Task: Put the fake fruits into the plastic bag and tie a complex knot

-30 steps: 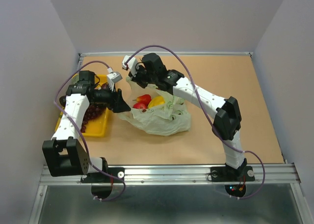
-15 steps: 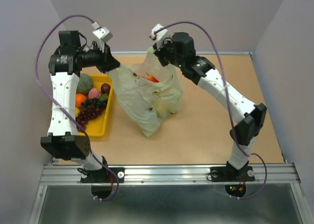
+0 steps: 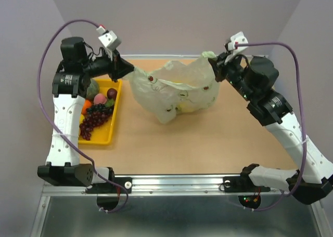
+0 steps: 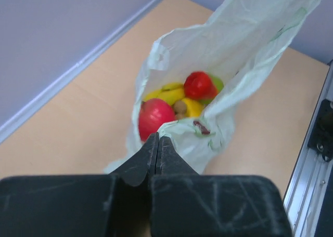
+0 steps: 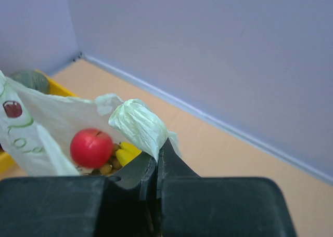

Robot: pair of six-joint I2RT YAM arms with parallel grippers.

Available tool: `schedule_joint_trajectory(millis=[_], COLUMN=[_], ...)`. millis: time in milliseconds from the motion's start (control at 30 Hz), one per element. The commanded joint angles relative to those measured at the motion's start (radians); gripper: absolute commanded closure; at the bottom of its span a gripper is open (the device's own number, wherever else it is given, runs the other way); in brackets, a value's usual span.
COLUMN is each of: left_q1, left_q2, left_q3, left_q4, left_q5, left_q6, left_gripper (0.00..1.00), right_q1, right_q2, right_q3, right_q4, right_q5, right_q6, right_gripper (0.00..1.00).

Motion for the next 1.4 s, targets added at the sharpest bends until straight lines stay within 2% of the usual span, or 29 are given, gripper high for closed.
schedule_joint_trajectory(millis=[0,67,200,333,367,400,467,500,533,600,633,700,800,900,933,1033,1067,1100,1200,1367], left_q1=[0.000,0.000,0.001,-0.002,-0.002,-0.005,-0.005,-0.007,-0.007,-0.007,-0.007,-0.013,-0.052,-0.187,-0.257,-0.359,-0.438,-0.471,-0.557,-0.586], left_q2=[-0.100,-0.160,-0.240,-0.310,-0.323,-0.332,-0.357,-0.367,-0.374,-0.380,-0.380,-0.349,-0.279,-0.144,-0.121,-0.021,0.003,0.060,0.145,0.303], left_q3=[-0.294,-0.428,-0.525,-0.504,-0.490,-0.482,-0.465,-0.443,-0.430,-0.377,-0.354,-0.266,-0.126,-0.022,-0.014,-0.004,-0.004,0.012,0.053,0.117], left_q4=[-0.011,-0.043,-0.149,-0.211,-0.211,-0.214,-0.212,-0.208,-0.171,-0.102,-0.073,-0.001,0.004,-0.030,-0.024,-0.022,-0.034,-0.053,-0.113,-0.181], left_q5=[-0.034,-0.049,-0.042,-0.007,-0.002,0.004,0.006,0.004,0.004,-0.008,-0.017,-0.031,-0.062,-0.204,-0.242,-0.345,-0.368,-0.394,-0.367,-0.364], left_q6=[0.195,0.298,0.498,0.559,0.557,0.559,0.557,0.545,0.525,0.435,0.356,0.298,0.231,0.214,0.194,0.212,0.217,0.233,0.250,0.231], left_gripper=[1.00,0.98,0.95,0.92,0.89,0.83,0.64,0.43,0.33,0.19,0.15,0.08,0.05,0.02,0.02,0.01,0.01,0.01,0.01,0.02], right_q1=[-0.009,-0.009,-0.009,-0.009,-0.009,-0.007,-0.009,-0.009,-0.009,-0.009,-0.010,-0.012,-0.012,-0.024,-0.029,-0.041,-0.044,-0.050,-0.053,-0.053], right_q2=[-0.082,-0.141,-0.241,-0.310,-0.321,-0.329,-0.344,-0.350,-0.364,-0.376,-0.383,-0.392,-0.398,-0.413,-0.418,-0.442,-0.450,-0.458,-0.479,-0.491], right_q3=[-0.248,-0.379,-0.501,-0.497,-0.494,-0.489,-0.486,-0.489,-0.501,-0.520,-0.526,-0.538,-0.566,-0.583,-0.583,-0.589,-0.590,-0.592,-0.601,-0.609], right_q4=[0.004,0.007,0.005,0.005,0.005,0.004,0.004,0.004,0.002,0.001,-0.004,-0.018,-0.019,-0.019,-0.019,-0.021,-0.021,-0.024,-0.022,-0.016], right_q5=[-0.051,-0.069,-0.100,-0.100,-0.098,-0.098,-0.100,-0.100,-0.141,-0.178,-0.202,-0.228,-0.218,-0.239,-0.241,-0.206,-0.200,-0.192,-0.187,-0.173], right_q6=[0.026,0.064,0.125,0.150,0.150,0.150,0.177,0.187,0.184,0.175,0.175,0.162,0.162,0.162,0.162,0.164,0.167,0.173,0.176,0.182], right_gripper=[1.00,0.99,0.99,1.00,1.00,1.00,1.00,0.99,1.00,1.00,0.99,1.00,1.00,1.00,1.00,1.00,0.99,0.99,1.00,0.99])
